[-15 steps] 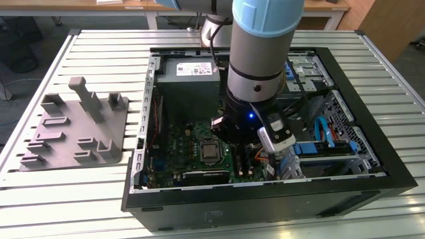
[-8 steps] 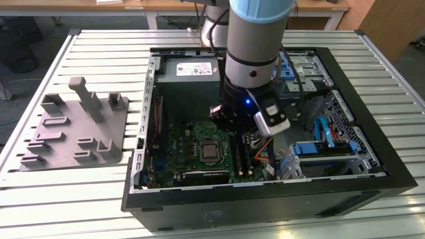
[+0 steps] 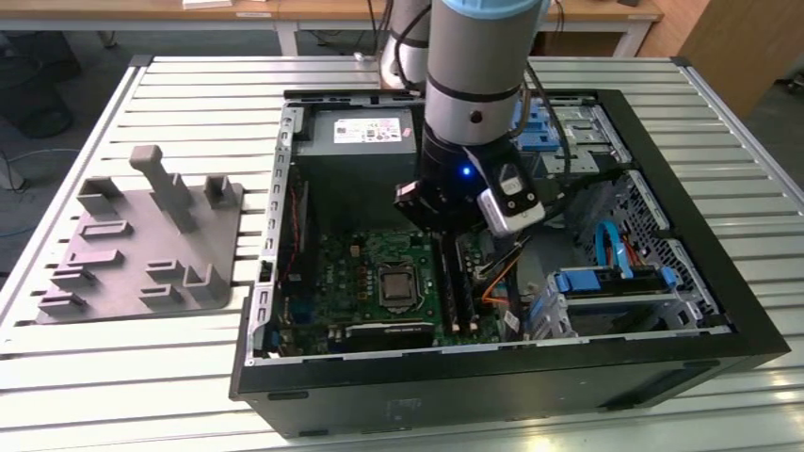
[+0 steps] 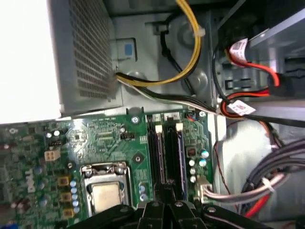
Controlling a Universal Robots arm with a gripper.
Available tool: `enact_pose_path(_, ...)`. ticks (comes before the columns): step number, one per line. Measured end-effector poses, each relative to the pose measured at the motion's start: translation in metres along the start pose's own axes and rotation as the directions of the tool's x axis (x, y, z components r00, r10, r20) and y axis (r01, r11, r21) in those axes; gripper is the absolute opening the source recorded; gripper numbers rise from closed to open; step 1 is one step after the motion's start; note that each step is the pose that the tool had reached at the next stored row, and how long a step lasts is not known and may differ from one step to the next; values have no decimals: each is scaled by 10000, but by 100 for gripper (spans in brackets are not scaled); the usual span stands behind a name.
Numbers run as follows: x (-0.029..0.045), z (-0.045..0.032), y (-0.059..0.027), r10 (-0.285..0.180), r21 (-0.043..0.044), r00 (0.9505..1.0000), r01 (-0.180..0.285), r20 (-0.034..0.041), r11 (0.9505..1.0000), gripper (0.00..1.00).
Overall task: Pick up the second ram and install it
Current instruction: 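Press down the second ram until it locks into place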
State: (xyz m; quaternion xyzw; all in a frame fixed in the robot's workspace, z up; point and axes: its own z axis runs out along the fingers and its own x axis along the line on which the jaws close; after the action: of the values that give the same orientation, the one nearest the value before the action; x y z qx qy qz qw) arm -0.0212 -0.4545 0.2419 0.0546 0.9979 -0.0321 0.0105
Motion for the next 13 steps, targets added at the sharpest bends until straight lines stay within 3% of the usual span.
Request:
enact_pose_path(6, -6, -268, -17, 1, 0, 10000, -1, 3, 10000, 10)
enact_pose_path(13, -7, -299, -19, 1, 1, 10000, -1, 3, 10000, 10)
